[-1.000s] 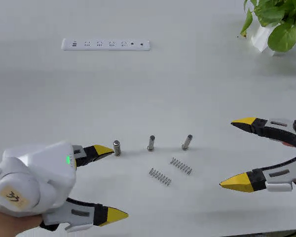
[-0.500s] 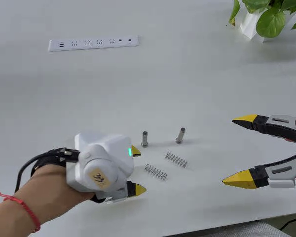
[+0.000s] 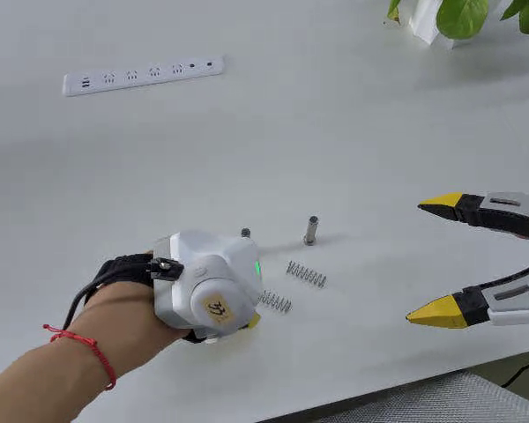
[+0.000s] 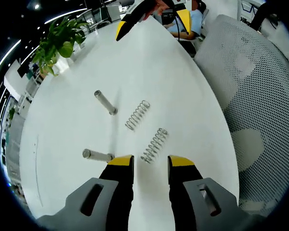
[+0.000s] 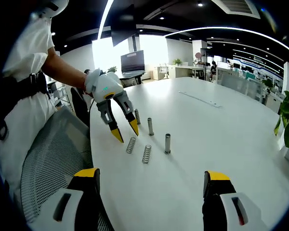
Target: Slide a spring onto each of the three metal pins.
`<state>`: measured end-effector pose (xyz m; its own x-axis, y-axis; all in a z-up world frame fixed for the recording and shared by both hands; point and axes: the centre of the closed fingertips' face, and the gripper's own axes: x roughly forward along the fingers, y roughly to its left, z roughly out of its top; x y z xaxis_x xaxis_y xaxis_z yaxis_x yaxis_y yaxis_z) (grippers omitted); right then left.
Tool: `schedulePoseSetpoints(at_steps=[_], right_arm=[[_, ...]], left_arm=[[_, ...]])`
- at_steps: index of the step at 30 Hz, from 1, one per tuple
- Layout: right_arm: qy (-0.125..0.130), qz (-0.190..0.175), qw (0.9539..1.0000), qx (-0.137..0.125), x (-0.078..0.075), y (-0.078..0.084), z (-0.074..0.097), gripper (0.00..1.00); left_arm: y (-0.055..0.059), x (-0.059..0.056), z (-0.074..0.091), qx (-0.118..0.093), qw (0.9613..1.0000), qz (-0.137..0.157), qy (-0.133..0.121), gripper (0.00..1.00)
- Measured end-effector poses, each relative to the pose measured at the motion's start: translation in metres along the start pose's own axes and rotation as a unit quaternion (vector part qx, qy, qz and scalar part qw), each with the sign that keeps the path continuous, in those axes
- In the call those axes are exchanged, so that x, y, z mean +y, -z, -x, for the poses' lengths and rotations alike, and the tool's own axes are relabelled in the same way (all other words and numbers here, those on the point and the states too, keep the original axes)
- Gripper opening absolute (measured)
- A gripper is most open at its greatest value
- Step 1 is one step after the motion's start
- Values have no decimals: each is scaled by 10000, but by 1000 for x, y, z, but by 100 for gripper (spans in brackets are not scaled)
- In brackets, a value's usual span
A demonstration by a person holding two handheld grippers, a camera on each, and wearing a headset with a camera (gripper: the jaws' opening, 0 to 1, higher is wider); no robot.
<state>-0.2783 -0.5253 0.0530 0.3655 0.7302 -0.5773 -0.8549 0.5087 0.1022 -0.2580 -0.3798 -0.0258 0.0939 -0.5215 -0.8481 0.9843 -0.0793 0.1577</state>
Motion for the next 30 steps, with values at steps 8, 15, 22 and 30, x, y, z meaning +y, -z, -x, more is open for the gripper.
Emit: schedulePoseSetpoints(at_steps=[8,15,22,30], right_arm=[[106,-109,9998,-85,-1,6,3,87],[168,-179,9996,-104,-3,13,7,85],[221,-231,9993,-170,-5,15,8,85],[266,-270,9990,-218,-7,16,9,84]], left_arm=[[7,-2,-9,314,9993,-122,158,20],[3,-5,-12,335,9992,58,231,11],[4,-5,-13,394,9987,211,227,8],[5,-4,-13,534,9978,329,232,9]])
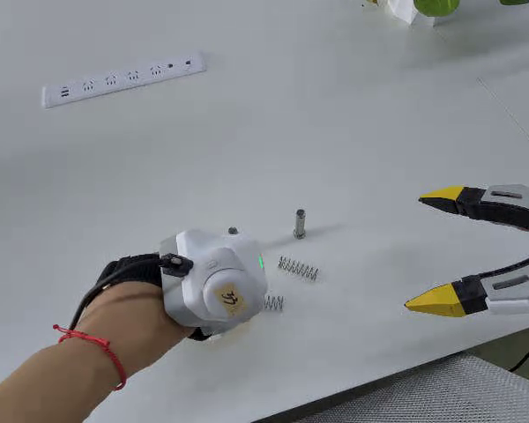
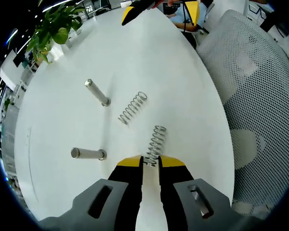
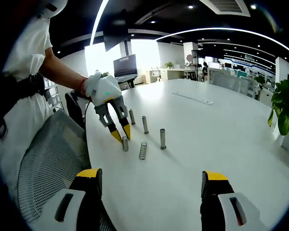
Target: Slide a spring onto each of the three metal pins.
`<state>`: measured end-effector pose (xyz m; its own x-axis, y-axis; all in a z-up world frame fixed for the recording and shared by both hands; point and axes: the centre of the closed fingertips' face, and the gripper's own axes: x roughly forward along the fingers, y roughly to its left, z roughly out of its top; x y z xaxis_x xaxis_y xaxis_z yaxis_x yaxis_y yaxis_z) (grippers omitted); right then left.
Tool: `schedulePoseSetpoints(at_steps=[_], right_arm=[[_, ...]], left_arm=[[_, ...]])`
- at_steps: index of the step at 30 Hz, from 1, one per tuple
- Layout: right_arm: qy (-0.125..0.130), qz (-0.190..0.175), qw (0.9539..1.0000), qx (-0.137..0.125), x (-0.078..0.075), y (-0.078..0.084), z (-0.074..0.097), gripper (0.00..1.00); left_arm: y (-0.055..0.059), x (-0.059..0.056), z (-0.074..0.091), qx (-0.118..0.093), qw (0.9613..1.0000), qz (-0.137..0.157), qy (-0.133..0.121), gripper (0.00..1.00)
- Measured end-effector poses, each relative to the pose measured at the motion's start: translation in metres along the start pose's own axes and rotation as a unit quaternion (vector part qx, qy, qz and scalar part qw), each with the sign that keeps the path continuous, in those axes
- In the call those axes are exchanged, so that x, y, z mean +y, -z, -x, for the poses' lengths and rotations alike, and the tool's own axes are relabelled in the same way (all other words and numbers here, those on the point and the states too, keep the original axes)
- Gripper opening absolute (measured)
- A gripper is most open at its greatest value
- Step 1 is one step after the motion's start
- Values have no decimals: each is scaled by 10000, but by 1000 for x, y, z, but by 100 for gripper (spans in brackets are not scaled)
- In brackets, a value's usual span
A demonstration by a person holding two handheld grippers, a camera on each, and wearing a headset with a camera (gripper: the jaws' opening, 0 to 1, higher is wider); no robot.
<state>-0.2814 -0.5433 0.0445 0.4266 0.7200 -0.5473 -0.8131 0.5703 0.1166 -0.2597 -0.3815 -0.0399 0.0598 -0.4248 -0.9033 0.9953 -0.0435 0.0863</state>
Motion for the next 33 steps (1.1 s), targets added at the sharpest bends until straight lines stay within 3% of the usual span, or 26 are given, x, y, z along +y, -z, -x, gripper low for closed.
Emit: schedulePoseSetpoints(at_steps=[4,5,17,33], right_arm=[[4,-23,10000,-8,1,1,-1,84],[3,-25,10000,-8,1,1,-1,84],[-10,-71,10000,-27,6,1,-6,83],[-101,-34,9999,32,17,-7,-12,79]], left_arm=[[1,-2,0,10,10000,-29,72,7],[4,-4,0,79,9999,96,97,7],[4,-4,0,88,9990,436,43,7],[2,-6,9,-311,9964,786,-36,6]])
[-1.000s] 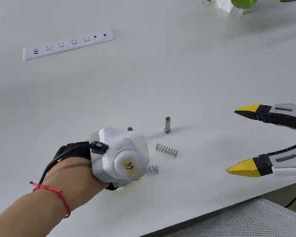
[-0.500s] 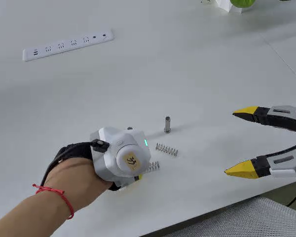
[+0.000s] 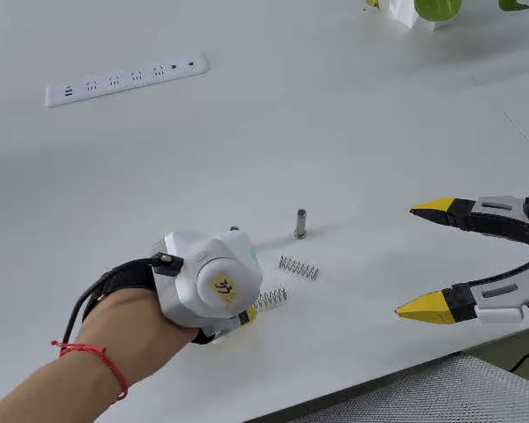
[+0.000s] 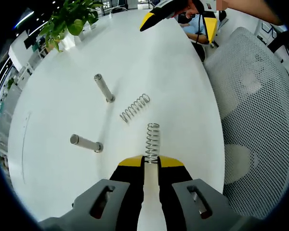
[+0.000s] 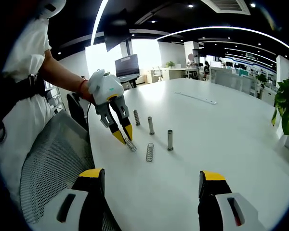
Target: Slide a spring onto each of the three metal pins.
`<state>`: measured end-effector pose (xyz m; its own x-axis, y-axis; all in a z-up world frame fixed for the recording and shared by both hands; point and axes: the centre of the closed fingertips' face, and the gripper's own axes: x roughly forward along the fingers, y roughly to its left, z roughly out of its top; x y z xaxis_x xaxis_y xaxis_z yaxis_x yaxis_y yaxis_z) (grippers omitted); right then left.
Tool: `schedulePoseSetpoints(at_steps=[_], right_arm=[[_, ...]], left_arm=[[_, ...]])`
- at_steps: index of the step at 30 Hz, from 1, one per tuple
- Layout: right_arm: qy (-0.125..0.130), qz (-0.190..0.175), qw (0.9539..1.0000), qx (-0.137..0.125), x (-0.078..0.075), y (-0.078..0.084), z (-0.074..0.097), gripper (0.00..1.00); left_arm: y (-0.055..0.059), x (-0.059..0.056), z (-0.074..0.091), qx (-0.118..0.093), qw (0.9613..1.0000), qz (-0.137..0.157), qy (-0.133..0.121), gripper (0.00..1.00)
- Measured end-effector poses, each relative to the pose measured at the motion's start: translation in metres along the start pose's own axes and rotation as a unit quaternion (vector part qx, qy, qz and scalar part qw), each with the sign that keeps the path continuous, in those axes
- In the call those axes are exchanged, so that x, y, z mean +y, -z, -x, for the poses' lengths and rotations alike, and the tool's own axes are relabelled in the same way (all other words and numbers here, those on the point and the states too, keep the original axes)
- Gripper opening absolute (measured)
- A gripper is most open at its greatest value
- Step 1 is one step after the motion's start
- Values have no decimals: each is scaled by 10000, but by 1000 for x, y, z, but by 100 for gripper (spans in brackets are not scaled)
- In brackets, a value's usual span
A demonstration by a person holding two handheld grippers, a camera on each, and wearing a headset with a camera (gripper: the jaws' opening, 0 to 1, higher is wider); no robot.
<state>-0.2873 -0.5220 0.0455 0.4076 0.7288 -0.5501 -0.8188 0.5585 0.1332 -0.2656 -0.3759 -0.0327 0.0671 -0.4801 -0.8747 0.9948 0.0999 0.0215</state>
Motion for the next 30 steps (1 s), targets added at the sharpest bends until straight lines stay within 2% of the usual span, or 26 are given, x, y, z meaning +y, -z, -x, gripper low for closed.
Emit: schedulePoseSetpoints(at_steps=[5,7,10,12,16,18,21,24,27,30], right_arm=[[-75,26,10000,0,6,-8,-3,77],[-83,47,10000,7,8,-11,-4,74],[-171,11,9998,-121,15,-25,-6,70],[-227,29,9996,-178,19,-32,-8,67],[-373,39,9991,-193,32,-46,-16,59],[-471,74,9986,-249,39,-55,-21,56],[-555,106,9980,-291,47,-66,-29,51],[-631,87,9975,-316,52,-76,-36,43],[-704,38,9967,-412,57,-88,-40,37],[-812,-38,9951,-572,61,-102,-44,31]], left_arm=[[-9,-3,12,-360,9991,239,-12,6],[-10,-4,16,-434,9987,279,-48,6],[-17,-4,25,-735,9962,449,-100,6],[-19,-4,31,-845,9952,475,-153,6],[-28,-5,46,-1291,9887,728,-212,6],[-29,-4,52,-1408,9862,827,-274,6],[-33,-6,61,-1612,9826,860,-340,6],[-38,-8,73,-1885,9771,907,-390,6],[-40,-10,83,-2066,9729,925,-470,6],[-44,-11,95,-2325,9660,994,-532,6]])
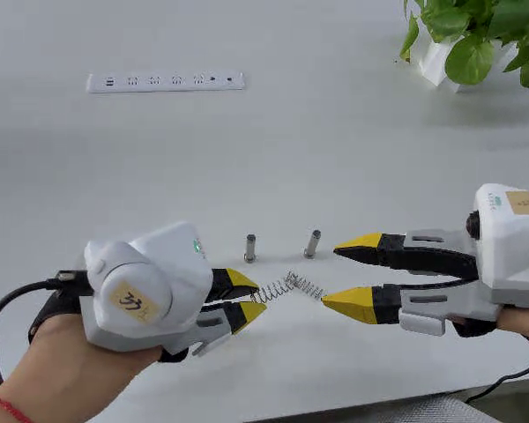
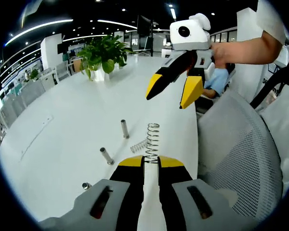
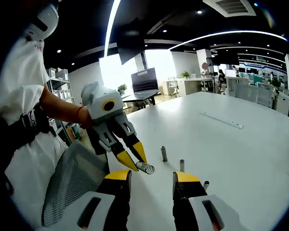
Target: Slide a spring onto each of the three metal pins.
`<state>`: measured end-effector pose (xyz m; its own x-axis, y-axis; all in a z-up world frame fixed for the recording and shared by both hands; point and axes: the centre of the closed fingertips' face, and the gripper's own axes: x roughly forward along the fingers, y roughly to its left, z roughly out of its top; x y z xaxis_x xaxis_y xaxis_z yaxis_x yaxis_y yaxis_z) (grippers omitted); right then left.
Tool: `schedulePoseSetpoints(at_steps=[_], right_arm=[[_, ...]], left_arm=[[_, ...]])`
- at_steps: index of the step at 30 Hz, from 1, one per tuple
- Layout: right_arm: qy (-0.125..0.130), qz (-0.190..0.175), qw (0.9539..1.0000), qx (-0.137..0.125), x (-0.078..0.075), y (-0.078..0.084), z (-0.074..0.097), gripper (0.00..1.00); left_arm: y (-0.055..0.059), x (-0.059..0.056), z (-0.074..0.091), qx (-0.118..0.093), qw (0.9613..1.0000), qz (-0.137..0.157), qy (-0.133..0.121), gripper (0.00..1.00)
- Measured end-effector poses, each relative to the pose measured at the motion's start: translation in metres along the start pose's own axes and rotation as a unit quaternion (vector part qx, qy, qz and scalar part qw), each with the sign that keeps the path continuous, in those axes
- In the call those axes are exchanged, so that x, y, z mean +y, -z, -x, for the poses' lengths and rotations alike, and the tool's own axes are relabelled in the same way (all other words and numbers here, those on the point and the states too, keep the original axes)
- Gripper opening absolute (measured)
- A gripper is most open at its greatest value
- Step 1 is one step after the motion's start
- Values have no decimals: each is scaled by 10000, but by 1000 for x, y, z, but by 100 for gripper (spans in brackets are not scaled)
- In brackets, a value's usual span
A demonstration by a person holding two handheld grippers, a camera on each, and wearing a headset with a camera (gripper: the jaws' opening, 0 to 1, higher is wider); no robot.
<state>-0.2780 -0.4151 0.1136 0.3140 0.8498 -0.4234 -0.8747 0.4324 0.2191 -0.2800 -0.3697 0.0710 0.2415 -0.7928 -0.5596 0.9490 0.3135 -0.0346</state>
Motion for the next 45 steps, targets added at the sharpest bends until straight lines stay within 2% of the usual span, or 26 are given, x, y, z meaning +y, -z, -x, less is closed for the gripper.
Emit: schedulePoseSetpoints(at_steps=[5,10,20,27,34,45], right_arm=[[-153,-60,9998,-123,7,-13,-9,27],[-269,-40,9996,-109,13,-17,-16,25],[-448,-239,9984,-263,22,-24,-18,17],[-470,-353,9977,-347,24,-29,-18,8],[-466,-384,9977,-318,28,-30,-18,8],[-532,-15,9985,-117,37,-36,-22,6]], left_arm=[[-8,-1,10,-327,9994,125,-73,6],[-18,-5,18,-593,9980,180,-82,6],[-29,-7,23,-916,9952,337,-108,6],[-33,-9,23,-1017,9941,382,-72,6],[-33,-10,23,-1036,9937,422,-34,6],[-31,-15,21,-1023,9938,425,56,6]])
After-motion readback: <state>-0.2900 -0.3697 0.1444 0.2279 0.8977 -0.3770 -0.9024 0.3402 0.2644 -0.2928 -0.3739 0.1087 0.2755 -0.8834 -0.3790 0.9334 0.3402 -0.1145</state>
